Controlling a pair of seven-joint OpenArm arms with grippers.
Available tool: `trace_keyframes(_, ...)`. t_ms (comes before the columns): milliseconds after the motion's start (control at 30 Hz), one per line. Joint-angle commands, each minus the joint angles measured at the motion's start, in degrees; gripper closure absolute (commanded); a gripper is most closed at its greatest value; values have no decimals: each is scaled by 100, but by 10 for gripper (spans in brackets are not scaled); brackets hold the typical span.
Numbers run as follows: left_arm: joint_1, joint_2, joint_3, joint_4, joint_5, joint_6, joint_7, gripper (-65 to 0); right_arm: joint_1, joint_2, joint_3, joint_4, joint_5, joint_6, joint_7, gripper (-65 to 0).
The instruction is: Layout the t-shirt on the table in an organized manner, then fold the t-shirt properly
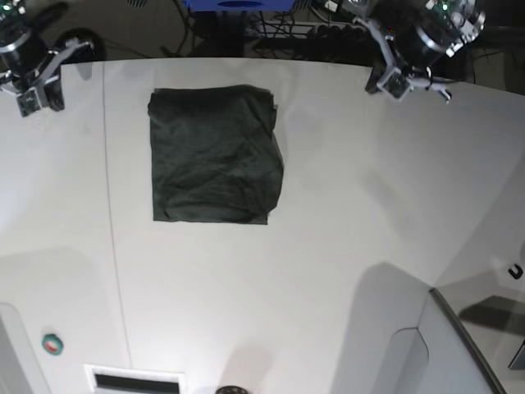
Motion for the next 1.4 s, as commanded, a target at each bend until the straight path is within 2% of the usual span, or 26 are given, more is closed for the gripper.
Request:
trace_keyframes(0,254,71,-20,74,170,-19,-256,0,-61,59,254,63,-5,222,40,-2)
trace_keyframes(33,447,168,-20,74,399,-10,-405,0,-149,51,447,72,-5,389,-118,-2)
trace_keyframes(167,1106,554,-38,-58,953,-1,-810,0,-422,103,922,72,-5,468,-918,-2)
trace_keyframes(267,1397,783,-11,-401,1111,-1,-1038,0,-624,253,1036,37,12,485,-1516,-3)
trace_keyframes(333,1423,906,-29,-849,1111,-1,-1117,0,-923,244,975,46,12,485,-1657,-3)
trace_keyframes(400,1388,924,6,-1517,1120,-1,-1240,0,-1160,244,606,19,-5,485,-1683,-3)
trace_keyframes(500,1177,906,235,-2634,1120,-1,-1785,0,-1327,226,-212,-491,-5,459,-1683,-5)
trace_keyframes(633,597,757,824,-4506,1128,-1,-2665,0,-905,200,-1715,-2231,30,441,-1630,-5)
trace_keyframes(667,333,748,1017,-5113,1128,-1,-2840,0,-650,103,-2067,-2908,30,441,-1542,-6)
trace_keyframes(700,16,704,1237,-5798,1128,-1,-3016,0,-290,-73,-2366,-3682,30,441,-1296,-6)
trace_keyframes(767,-713,721,1659,-7337,1084,7,-3447,0,528,-424,-2647,-5783,12,441,-338,-6)
trace_keyframes(800,-1065,748,1826,-8040,1076,7,-3640,0,950,-600,-2700,-6768,12,441,225,-6)
trace_keyframes(867,-1883,880,2098,-9579,1067,7,-4054,0,1952,-925,-2753,-9168,4,441,1693,-6)
trace_keyframes(900,-2199,959,2125,-10141,1067,7,-4221,0,2330,-1048,-2744,-10012,4,441,2379,-6)
trace_keyframes(933,-2489,1012,2125,-10554,1058,7,-4344,0,2629,-1163,-2717,-10671,12,433,3108,-6)
trace_keyframes(967,-2683,1020,2116,-10757,1023,34,-4432,0,2770,-1242,-2700,-10816,30,433,3706,-6)
trace_keyframes(1000,-2771,1029,2116,-10721,873,183,-4440,0,2796,-1295,-2700,-10816,30,424,4067,-6)
trace_keyframes(1067,-2832,1055,2151,-10440,513,755,-4405,0,2796,-1356,-2700,-10724,30,230,4190,-6)
trace_keyframes(1167,-2938,1047,2204,-10062,390,1520,-4212,0,2796,-1365,-2700,-10302,30,-482,3900,-6)
trace_keyframes(1200,-3043,1047,2204,-10053,487,1651,-4150,0,2787,-1347,-2700,-10214,30,-745,3856,-6)
trace_keyframes(1267,-3228,1047,2204,-10150,742,1660,-4106,0,2778,-1312,-2700,-10143,30,-1132,3882,-6)
trace_keyframes(1367,-3395,1055,2195,-10308,1128,1660,-4115,0,2778,-1154,-2744,-10135,12,-1308,3891,-6)
